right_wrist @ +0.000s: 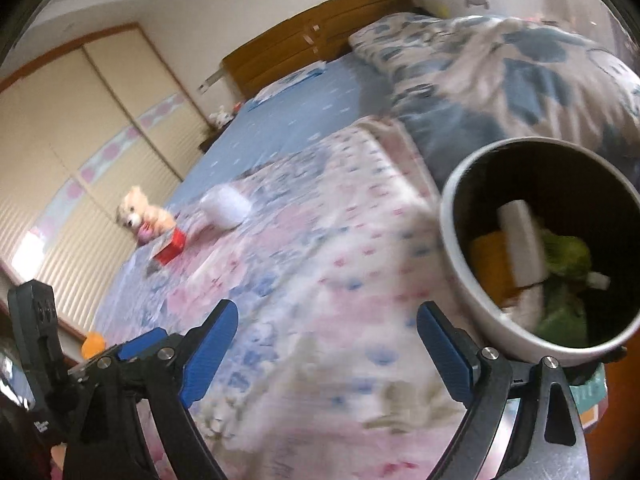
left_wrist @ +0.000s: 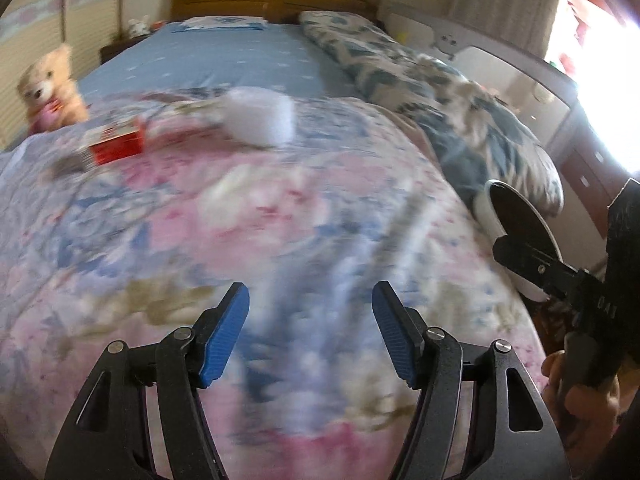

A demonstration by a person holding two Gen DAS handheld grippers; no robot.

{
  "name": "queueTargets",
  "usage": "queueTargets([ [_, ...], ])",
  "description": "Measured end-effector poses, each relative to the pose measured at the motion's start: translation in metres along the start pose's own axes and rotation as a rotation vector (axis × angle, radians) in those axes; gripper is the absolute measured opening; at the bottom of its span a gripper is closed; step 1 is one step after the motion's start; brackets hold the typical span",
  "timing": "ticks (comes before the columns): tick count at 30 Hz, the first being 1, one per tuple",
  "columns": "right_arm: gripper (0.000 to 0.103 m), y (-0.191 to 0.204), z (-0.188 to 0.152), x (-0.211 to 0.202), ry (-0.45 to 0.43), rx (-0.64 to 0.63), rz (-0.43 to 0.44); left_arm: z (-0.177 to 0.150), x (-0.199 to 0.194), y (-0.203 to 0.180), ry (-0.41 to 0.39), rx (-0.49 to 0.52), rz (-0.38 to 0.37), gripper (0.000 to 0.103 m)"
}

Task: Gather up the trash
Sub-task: 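Move both tools back to the milk carton and foam net on the bed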

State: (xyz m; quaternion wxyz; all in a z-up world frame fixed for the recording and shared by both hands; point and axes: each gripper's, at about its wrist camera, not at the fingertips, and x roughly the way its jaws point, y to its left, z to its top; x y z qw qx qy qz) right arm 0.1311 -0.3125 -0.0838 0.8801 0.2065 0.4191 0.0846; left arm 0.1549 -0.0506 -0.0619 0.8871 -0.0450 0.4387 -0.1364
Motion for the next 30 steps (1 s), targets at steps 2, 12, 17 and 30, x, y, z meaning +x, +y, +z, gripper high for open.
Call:
queueTargets([
  [2,0.092,0.014,-0.001,0.010,0.015,-0.031,0.013,0.000,-0.002,0.014,-0.004,-0.020,0.017,0.065],
  [12,0.092,0.073,0.003,0.059,0.064,-0.160,0.081,0.007,0.000,0.094,-0.009,-0.118,0.119,0.068],
  [17,0.092,0.097,0.008,0.082,0.080,-0.228,0.104,0.021,0.008,0.126,-0.006,-0.133,0.169,0.069],
  [30,0.092,0.121,0.042,0.139,0.099,-0.306,0.107,0.080,0.041,0.187,0.006,-0.018,0.188,0.084],
])
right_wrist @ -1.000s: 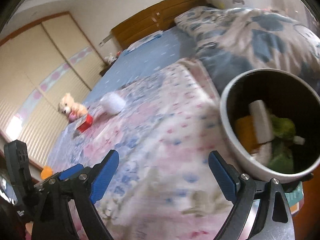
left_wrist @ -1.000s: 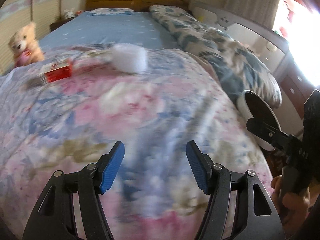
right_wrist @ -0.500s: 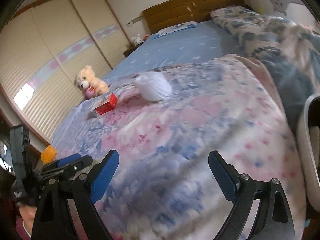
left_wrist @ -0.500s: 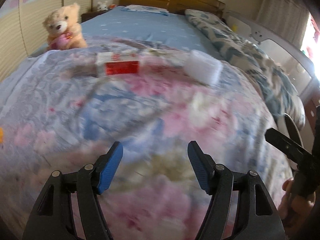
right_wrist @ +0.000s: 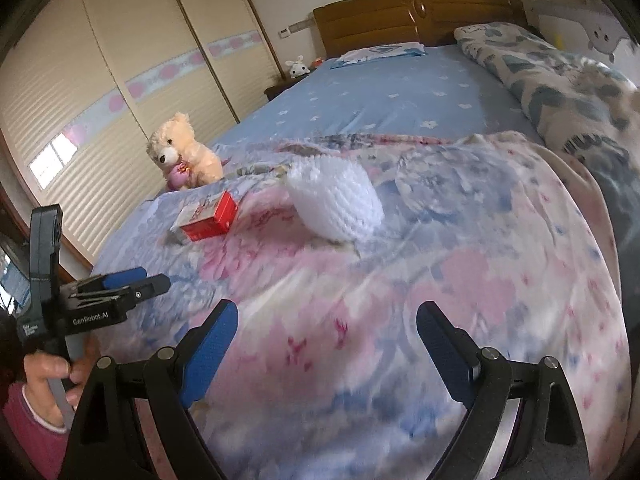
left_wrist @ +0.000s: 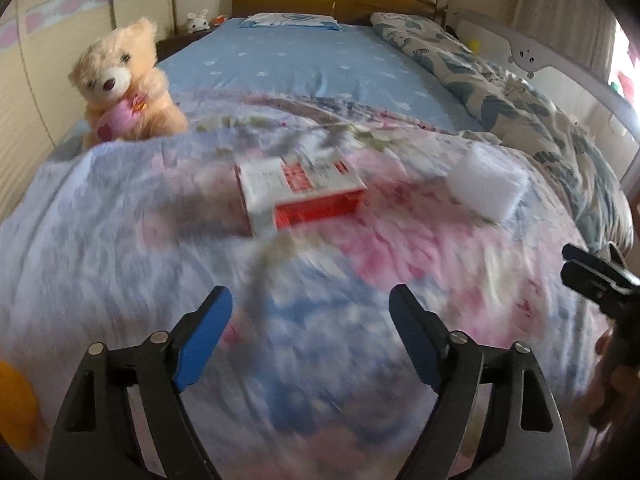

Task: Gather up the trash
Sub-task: 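Move both tools back to the milk carton and foam net on the bed, then grasp the white milk carton with left tool while right tool grasps white foam net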

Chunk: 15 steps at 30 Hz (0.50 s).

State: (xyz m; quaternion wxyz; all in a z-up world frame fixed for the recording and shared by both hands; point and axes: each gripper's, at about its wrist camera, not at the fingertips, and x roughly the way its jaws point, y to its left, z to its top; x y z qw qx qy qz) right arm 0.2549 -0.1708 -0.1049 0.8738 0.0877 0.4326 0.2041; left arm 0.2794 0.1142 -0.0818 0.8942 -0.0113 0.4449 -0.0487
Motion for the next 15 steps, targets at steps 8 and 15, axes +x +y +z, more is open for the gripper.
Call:
queueTargets([
  [8,0.092,0.000,0.030,0.032,0.006,-0.035,-0.013,0.038,0.043,0.021,0.034,0.125,0.002,0.087],
  [15,0.092,-0.001,0.047,0.057,0.021,-0.054,-0.011,0.055,0.063,0.024,0.053,0.195,-0.084,0.089],
])
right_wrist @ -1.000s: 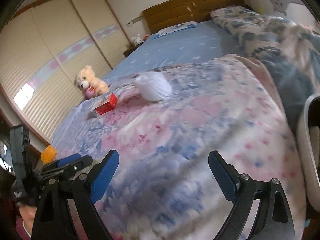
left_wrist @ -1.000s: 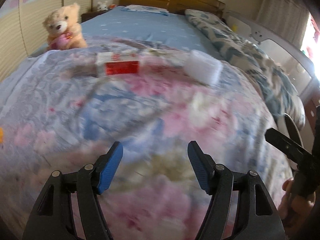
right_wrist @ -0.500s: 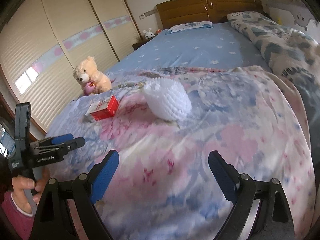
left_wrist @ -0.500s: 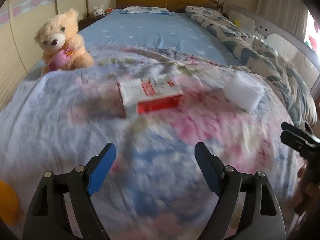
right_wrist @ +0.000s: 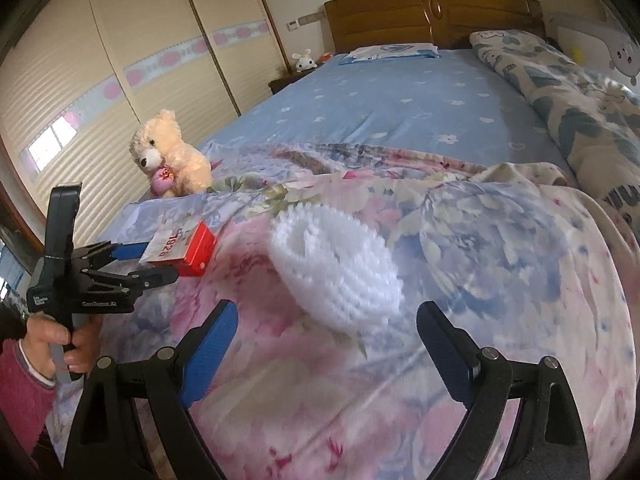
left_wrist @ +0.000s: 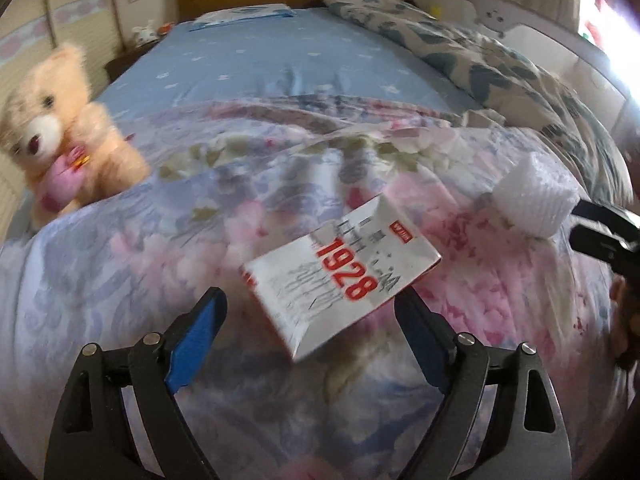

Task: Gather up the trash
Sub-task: 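Grasp the white milk carton with left tool while right tool grasps white foam net, then carry the milk carton and foam net over the bin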

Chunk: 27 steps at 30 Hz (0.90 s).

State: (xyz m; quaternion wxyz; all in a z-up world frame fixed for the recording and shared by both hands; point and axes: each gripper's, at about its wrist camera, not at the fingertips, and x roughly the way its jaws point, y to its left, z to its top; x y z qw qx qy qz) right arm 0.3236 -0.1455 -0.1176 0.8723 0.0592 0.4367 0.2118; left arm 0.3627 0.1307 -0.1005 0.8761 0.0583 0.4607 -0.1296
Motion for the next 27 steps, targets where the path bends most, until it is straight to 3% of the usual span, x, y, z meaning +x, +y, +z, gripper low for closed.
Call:
queueTargets([
  [4,0.092,-0.003,0.005,0.011,0.011,-0.004,0.005,0.004,0.010,-0.009,0.010,0.044,-0.003,0.089],
  [8,0.091,-0.007,0.007,0.014,0.006,0.012,0.008,0.003,0.006,-0.022,-0.034,0.090,0.005,0.087],
  [11,0.079,-0.010,0.007,0.012,-0.001,0.024,0.000,0.003,0.003,-0.031,-0.049,0.093,-0.003,0.065],
  [12,0.065,-0.010,0.006,0.013,0.007,0.025,-0.003,0.002,0.003,-0.035,-0.043,0.087,-0.007,0.051],
  [13,0.054,-0.010,0.005,0.014,0.013,0.025,-0.006,0.001,0.002,-0.039,-0.043,0.082,-0.010,0.051],
  [18,0.038,-0.010,-0.003,0.002,0.004,0.030,-0.009,-0.008,-0.010,-0.068,-0.056,0.101,0.019,0.050],
  [27,0.034,-0.015,-0.036,-0.042,-0.007,0.077,0.009,-0.040,-0.044,-0.118,-0.042,0.006,0.026,0.050],
])
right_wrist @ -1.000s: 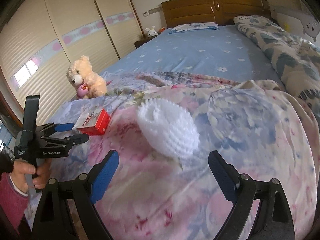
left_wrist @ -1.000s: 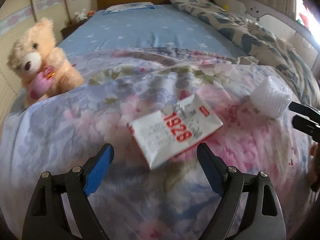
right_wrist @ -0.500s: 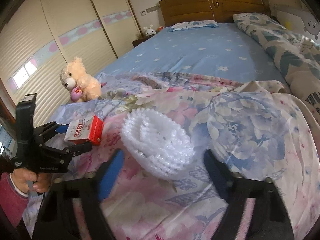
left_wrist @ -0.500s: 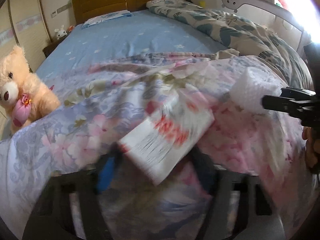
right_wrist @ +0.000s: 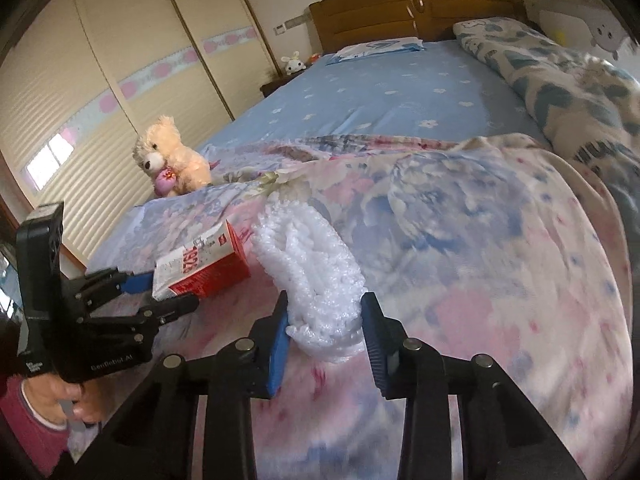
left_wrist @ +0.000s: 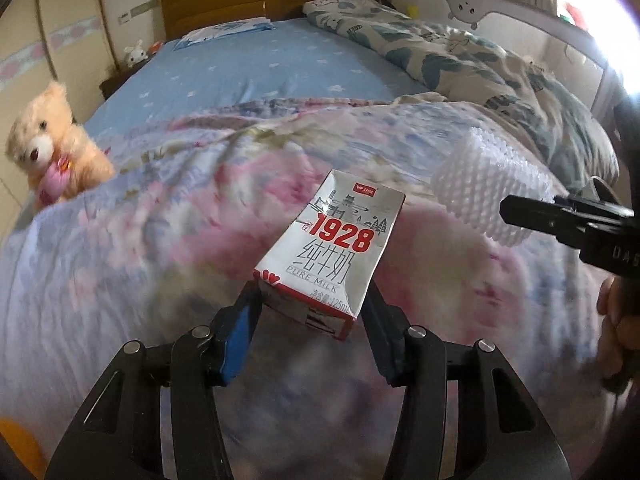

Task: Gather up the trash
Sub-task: 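Carry the milk carton and foam net over the bin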

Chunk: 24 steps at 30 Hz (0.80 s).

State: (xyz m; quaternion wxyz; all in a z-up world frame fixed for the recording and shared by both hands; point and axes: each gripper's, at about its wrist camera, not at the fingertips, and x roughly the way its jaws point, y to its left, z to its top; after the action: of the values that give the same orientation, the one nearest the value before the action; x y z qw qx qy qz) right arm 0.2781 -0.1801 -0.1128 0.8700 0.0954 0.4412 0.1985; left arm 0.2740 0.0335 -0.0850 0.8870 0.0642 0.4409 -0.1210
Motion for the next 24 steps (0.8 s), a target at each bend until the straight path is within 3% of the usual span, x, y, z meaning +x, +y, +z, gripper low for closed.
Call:
queueTargets([
  [10,0.034,-0.008,-0.044,-0.058,-0.047,0.063,-0.004,-0.039,-0.045,-0.049,-0.044,-0.110,-0.027,0.050],
  [24,0.034,-0.024,-0.093,-0.119,-0.119,0.134,-0.042,-0.068,-0.069,-0.095,-0.044,-0.144,-0.034,0.050],
])
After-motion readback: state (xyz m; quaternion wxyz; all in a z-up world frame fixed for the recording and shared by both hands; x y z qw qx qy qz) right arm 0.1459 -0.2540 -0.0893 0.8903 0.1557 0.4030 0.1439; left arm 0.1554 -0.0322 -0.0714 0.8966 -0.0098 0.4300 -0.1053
